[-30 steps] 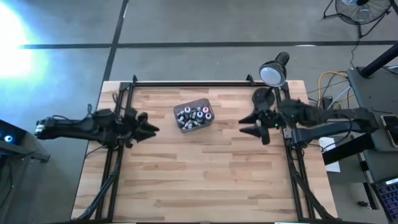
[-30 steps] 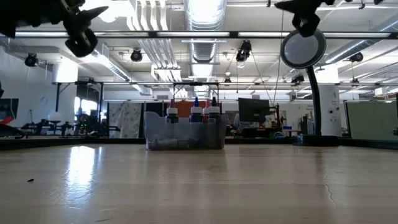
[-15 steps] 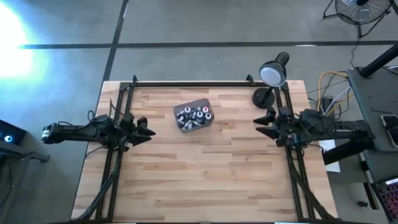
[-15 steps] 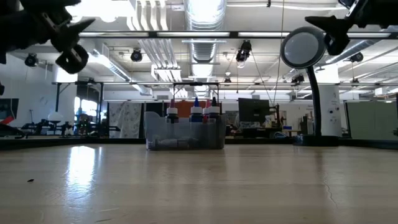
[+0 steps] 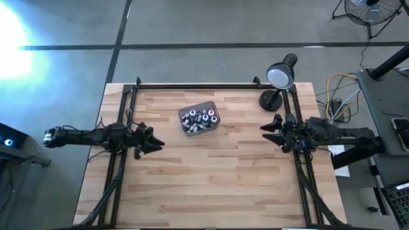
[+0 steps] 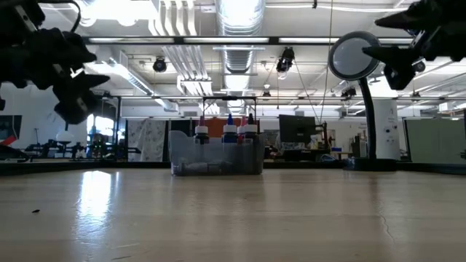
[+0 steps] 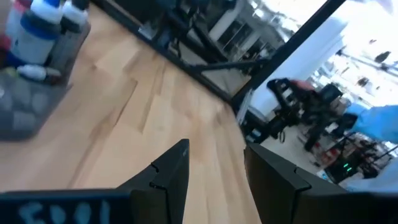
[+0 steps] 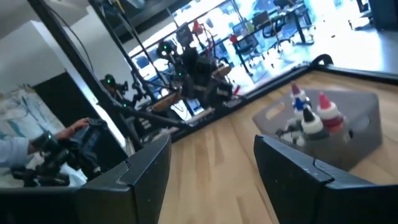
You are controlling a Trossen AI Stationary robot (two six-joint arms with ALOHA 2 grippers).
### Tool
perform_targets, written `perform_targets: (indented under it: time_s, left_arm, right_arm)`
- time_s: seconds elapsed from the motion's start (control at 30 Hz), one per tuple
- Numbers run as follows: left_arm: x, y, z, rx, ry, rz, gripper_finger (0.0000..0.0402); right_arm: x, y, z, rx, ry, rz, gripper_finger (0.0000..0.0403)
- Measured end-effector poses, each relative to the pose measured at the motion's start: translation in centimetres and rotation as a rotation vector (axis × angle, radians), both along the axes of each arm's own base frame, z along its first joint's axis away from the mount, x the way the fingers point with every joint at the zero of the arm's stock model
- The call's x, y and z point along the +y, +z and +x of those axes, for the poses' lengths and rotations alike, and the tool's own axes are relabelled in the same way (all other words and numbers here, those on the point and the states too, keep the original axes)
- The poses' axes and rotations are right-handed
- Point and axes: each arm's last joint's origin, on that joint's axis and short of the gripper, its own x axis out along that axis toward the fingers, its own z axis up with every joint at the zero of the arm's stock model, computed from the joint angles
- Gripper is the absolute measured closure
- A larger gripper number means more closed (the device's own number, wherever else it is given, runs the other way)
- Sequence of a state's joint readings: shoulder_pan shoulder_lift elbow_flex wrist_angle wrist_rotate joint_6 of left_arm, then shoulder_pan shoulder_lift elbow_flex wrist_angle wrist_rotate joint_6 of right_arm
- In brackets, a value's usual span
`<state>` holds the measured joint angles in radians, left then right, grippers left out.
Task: Pick & Place food coloring
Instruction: Return to Home Position
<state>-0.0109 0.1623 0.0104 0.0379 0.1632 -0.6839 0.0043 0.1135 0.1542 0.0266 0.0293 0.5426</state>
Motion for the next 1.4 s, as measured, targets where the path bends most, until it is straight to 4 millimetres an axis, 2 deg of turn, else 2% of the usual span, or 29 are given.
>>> perform_targets:
  time_s: [0.23, 0.33, 0.47, 0.63, 1.3, 1.4]
  left_arm:
    - [0.0, 1.1, -0.8, -0.137, 0.008, -0.002, 0.0271]
    - [0.1, 1.3, -1.0, -0.168, 0.011, -0.003, 0.0271]
    - [0.1, 1.8, -1.0, -0.215, 0.012, -0.002, 0.0271]
    - [0.1, 1.6, -1.0, -0.198, 0.013, -0.003, 0.0271]
    - [-0.3, 1.5, -1.0, -0.181, -0.036, -0.006, 0.0271]
    - [-0.3, 1.1, -0.7, -0.136, -0.031, -0.005, 0.0271]
  right_arm:
    - [0.0, -3.7, 0.0, 0.011, 0.0, 0.0, 0.0179]
    - [0.0, -4.4, 0.2, 0.07, 0.007, -0.001, 0.0179]
    - [0.0, -4.5, 0.3, 0.09, 0.005, -0.001, 0.0179]
    - [0.0, -3.9, 0.0, 0.021, 0.004, -0.001, 0.0179]
    - [0.0, -4.1, 0.1, 0.033, 0.002, -0.001, 0.0179]
    - [0.0, -4.1, 0.1, 0.032, 0.002, -0.001, 0.0179]
